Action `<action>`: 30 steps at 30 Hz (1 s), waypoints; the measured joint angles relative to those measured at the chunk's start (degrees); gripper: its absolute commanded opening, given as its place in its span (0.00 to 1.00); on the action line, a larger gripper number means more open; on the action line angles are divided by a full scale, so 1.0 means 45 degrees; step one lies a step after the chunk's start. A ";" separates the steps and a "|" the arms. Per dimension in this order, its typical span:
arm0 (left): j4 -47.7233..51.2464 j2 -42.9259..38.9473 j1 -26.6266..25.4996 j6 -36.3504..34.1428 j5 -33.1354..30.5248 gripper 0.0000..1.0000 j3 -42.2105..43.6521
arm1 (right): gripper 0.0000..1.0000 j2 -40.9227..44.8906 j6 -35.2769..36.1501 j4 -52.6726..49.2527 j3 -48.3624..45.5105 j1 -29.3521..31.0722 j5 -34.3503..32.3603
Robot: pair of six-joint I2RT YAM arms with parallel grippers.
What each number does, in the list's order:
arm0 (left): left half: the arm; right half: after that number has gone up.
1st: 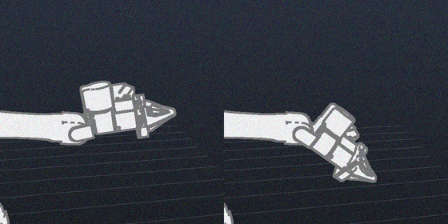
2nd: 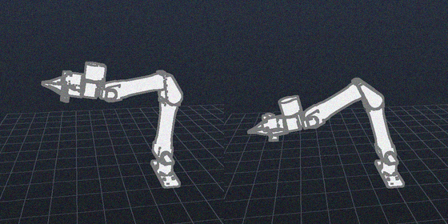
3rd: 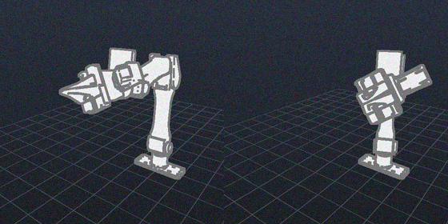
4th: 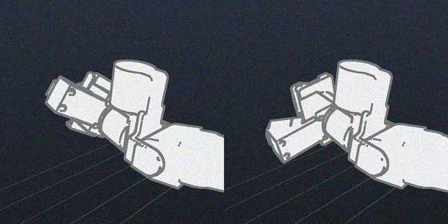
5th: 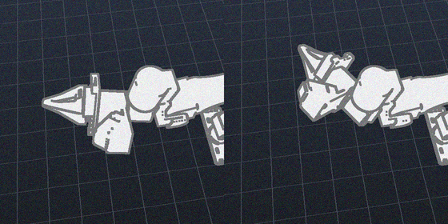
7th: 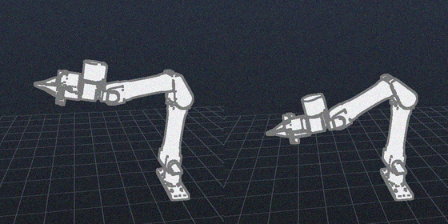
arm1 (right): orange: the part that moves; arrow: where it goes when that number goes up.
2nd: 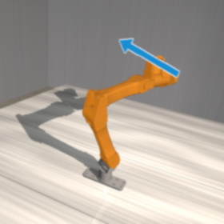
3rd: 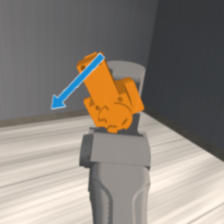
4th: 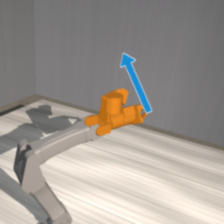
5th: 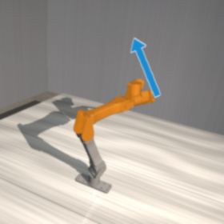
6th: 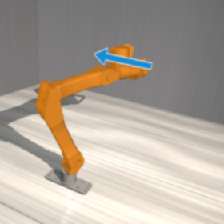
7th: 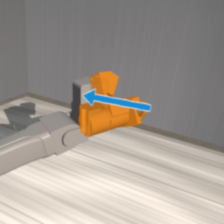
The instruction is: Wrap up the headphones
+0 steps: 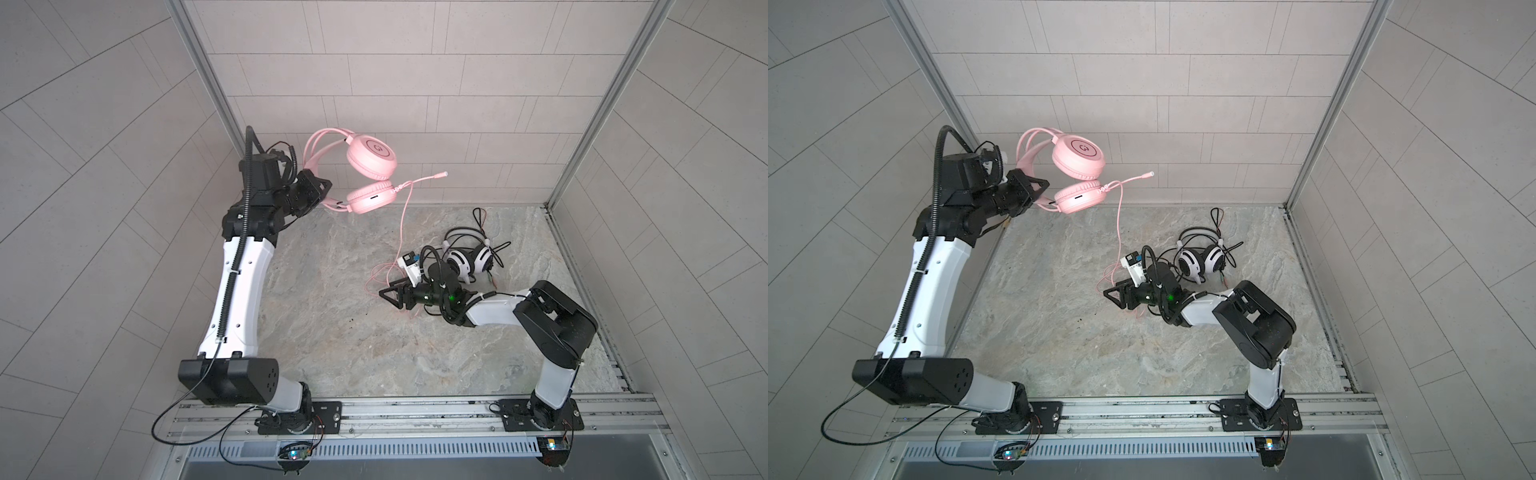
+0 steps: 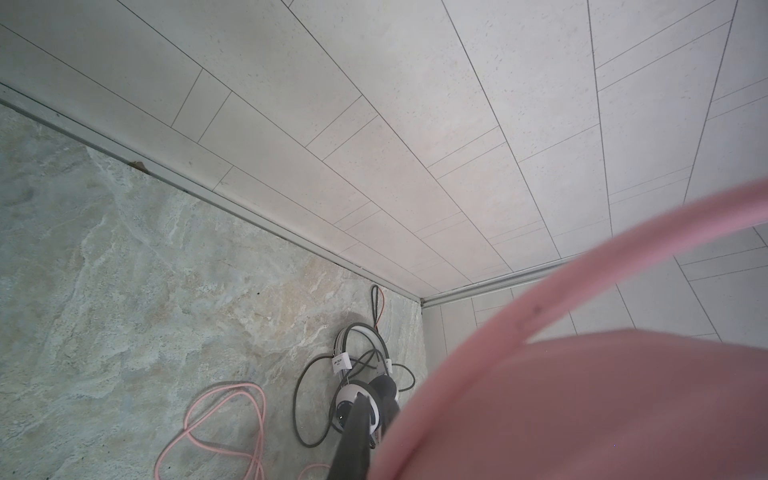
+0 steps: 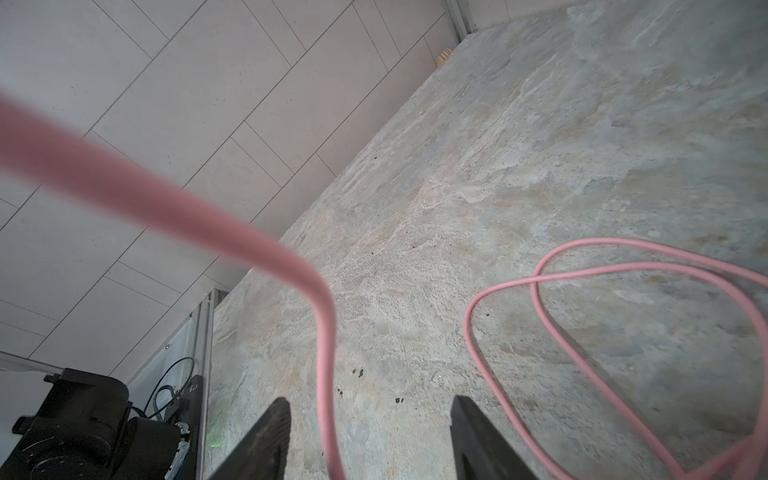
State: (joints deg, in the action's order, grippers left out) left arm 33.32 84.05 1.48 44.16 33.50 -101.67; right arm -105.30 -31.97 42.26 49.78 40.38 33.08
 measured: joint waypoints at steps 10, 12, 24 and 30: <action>-0.0787 0.0000 0.0078 0.0602 -0.0311 0.00 -0.0015 | 0.20 -0.0466 0.0063 -0.0704 0.0243 0.0024 0.0034; -0.1030 0.0000 0.0189 0.0962 -0.0534 0.00 -0.0015 | 0.17 -0.0466 0.0063 -0.0724 0.0243 0.0024 0.0019; -0.3181 -0.0223 0.0505 0.2992 -0.3662 0.00 0.1341 | 0.00 -0.0189 0.0753 -0.1729 0.0296 0.0243 -0.0529; -0.3361 -0.0690 0.0500 0.3099 -0.5493 0.00 0.3959 | 0.00 0.0631 0.2846 -0.4930 0.1443 0.1205 -0.2603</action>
State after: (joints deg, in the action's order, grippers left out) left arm 18.20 80.95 3.73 58.11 8.78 -83.85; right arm -102.45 -19.16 20.08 56.27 45.80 21.37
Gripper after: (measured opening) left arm 0.088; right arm 0.053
